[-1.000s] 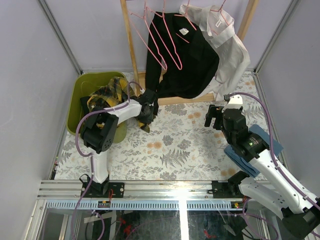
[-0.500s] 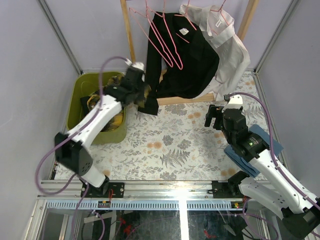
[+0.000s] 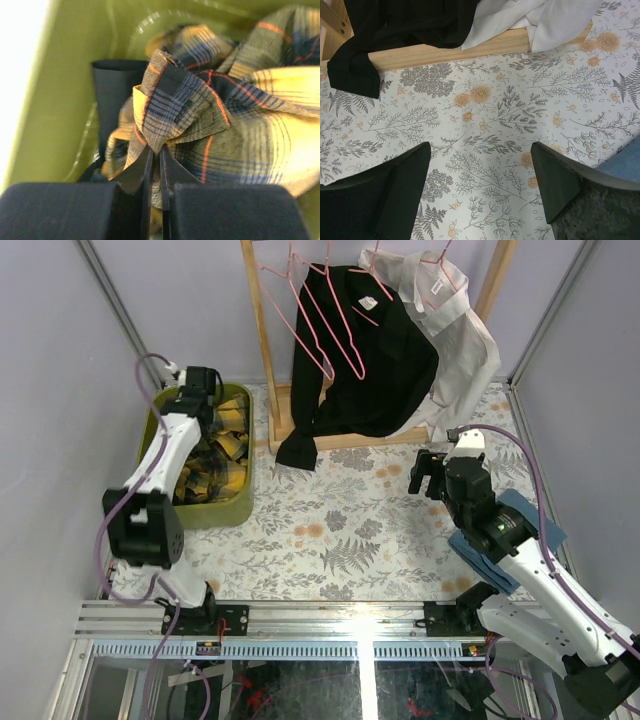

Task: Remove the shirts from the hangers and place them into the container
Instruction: Place the shirt in the bin.

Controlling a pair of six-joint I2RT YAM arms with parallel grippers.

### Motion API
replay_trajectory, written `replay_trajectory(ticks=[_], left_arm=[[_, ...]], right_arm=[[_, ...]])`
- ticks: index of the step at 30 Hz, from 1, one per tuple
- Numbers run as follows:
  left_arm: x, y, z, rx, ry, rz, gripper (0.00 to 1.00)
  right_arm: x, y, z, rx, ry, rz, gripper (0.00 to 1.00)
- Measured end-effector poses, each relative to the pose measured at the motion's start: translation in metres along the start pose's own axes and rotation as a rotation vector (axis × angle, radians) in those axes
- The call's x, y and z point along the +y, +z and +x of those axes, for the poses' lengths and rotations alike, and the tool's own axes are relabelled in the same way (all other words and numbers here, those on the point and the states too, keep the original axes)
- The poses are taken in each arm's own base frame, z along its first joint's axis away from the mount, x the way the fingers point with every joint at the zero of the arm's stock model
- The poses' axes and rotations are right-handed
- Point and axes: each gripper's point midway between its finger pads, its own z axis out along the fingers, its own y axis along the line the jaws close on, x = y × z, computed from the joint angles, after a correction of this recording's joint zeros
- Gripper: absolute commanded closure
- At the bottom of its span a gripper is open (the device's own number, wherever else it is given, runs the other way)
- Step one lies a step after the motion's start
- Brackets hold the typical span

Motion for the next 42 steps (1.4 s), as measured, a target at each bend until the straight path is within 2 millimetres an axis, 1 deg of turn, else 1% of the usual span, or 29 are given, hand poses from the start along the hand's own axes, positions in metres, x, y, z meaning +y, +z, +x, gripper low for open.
replay_trajectory(ticks=[2, 4, 5, 6, 7, 10, 11, 12, 13, 15, 17, 18, 20, 21, 23, 26, 27, 29, 30, 31, 33, 34, 35, 36, 38, 39, 40, 41, 42], left_arm=[[-0.014, 0.03, 0.025, 0.094, 0.044, 0.002, 0.97], [-0.024, 0.053, 0.046, 0.175, 0.076, 0.003, 0.94], [-0.028, 0.063, 0.053, 0.206, 0.087, 0.003, 0.91], [-0.032, 0.071, 0.056, 0.225, 0.088, 0.006, 0.86], [-0.034, 0.076, 0.056, 0.233, 0.086, 0.011, 0.83], [-0.04, 0.086, 0.048, 0.251, 0.068, 0.04, 0.86], [-0.044, 0.09, 0.042, 0.261, 0.064, 0.049, 0.86], [-0.047, 0.097, 0.041, 0.266, 0.061, 0.054, 0.86], [-0.05, 0.105, 0.045, 0.278, 0.06, 0.056, 0.85], [-0.051, 0.117, 0.068, 0.32, 0.064, 0.05, 0.72], [-0.047, 0.121, 0.092, 0.347, 0.063, 0.036, 0.62], [-0.044, 0.119, 0.095, 0.341, 0.057, 0.035, 0.56], [-0.041, 0.107, 0.089, 0.314, 0.038, 0.045, 0.39], [-0.038, 0.1, 0.083, 0.302, 0.031, 0.05, 0.33], [-0.032, 0.082, 0.068, 0.268, 0.012, 0.064, 0.26], [-0.028, 0.05, 0.041, 0.207, -0.019, 0.108, 0.12], [-0.027, 0.041, 0.032, 0.186, -0.027, 0.125, 0.1], [-0.026, 0.017, 0.014, 0.13, -0.055, 0.17, 0.09], [-0.024, 0.002, 0.006, 0.103, -0.067, 0.198, 0.11], [-0.024, -0.012, -0.001, 0.077, -0.08, 0.231, 0.15], [-0.027, -0.035, -0.008, 0.04, -0.103, 0.307, 0.27], [-0.03, -0.047, -0.005, 0.035, -0.112, 0.356, 0.32], [-0.034, -0.055, 0.002, 0.044, -0.123, 0.398, 0.38], [-0.037, -0.059, 0.012, 0.057, -0.129, 0.43, 0.43], [-0.045, -0.061, 0.054, 0.144, -0.142, 0.495, 0.47], [-0.048, -0.058, 0.073, 0.188, -0.147, 0.509, 0.51], [-0.051, -0.053, 0.099, 0.251, -0.153, 0.514, 0.56], [-0.052, -0.048, 0.123, 0.311, -0.153, 0.512, 0.59], [-0.052, -0.042, 0.146, 0.369, -0.156, 0.501, 0.6]], right_arm=[[0.001, 0.001, 0.001, 0.006, 0.001, -0.002, 0.11], [0.001, 0.002, 0.003, 0.014, 0.0, 0.0, 0.11], [0.001, 0.002, 0.004, 0.016, 0.0, 0.001, 0.11], [0.001, 0.003, 0.005, 0.02, -0.002, 0.003, 0.11], [0.0, 0.002, 0.005, 0.022, -0.003, 0.004, 0.11], [0.0, 0.002, 0.005, 0.022, -0.003, 0.004, 0.11], [0.0, 0.001, 0.005, 0.02, -0.001, 0.004, 0.11], [0.0, 0.001, 0.004, 0.018, 0.0, 0.003, 0.11], [0.0, 0.001, 0.004, 0.016, 0.001, 0.002, 0.11], [0.0, 0.0, 0.004, 0.015, 0.001, 0.002, 0.11], [-0.001, -0.001, 0.004, 0.016, 0.0, 0.003, 0.11], [-0.001, -0.001, 0.004, 0.017, -0.001, 0.004, 0.11], [-0.003, -0.001, 0.004, 0.016, -0.006, 0.009, 0.11], [-0.003, -0.001, 0.004, 0.016, -0.008, 0.01, 0.11], [-0.003, -0.001, 0.004, 0.016, -0.011, 0.01, 0.11], [-0.003, -0.001, 0.005, 0.018, -0.014, 0.011, 0.11], [-0.003, 0.0, 0.005, 0.02, -0.015, 0.011, 0.11], [-0.002, 0.001, 0.006, 0.026, -0.017, 0.012, 0.11], [-0.003, 0.002, 0.007, 0.029, -0.019, 0.014, 0.11], [-0.002, 0.002, 0.008, 0.031, -0.02, 0.013, 0.11], [-0.002, 0.003, 0.008, 0.034, -0.02, 0.013, 0.11], [-0.002, 0.003, 0.008, 0.034, -0.02, 0.013, 0.11], [-0.002, 0.003, 0.008, 0.033, -0.02, 0.013, 0.11], [-0.002, 0.003, 0.008, 0.033, -0.02, 0.013, 0.11], [-0.002, 0.003, 0.008, 0.033, -0.02, 0.013, 0.11], [-0.002, 0.003, 0.008, 0.033, -0.02, 0.013, 0.11], [-0.002, 0.003, 0.008, 0.033, -0.021, 0.014, 0.11], [-0.002, 0.003, 0.008, 0.033, -0.023, 0.014, 0.11], [-0.002, 0.003, 0.007, 0.033, -0.028, 0.015, 0.11]])
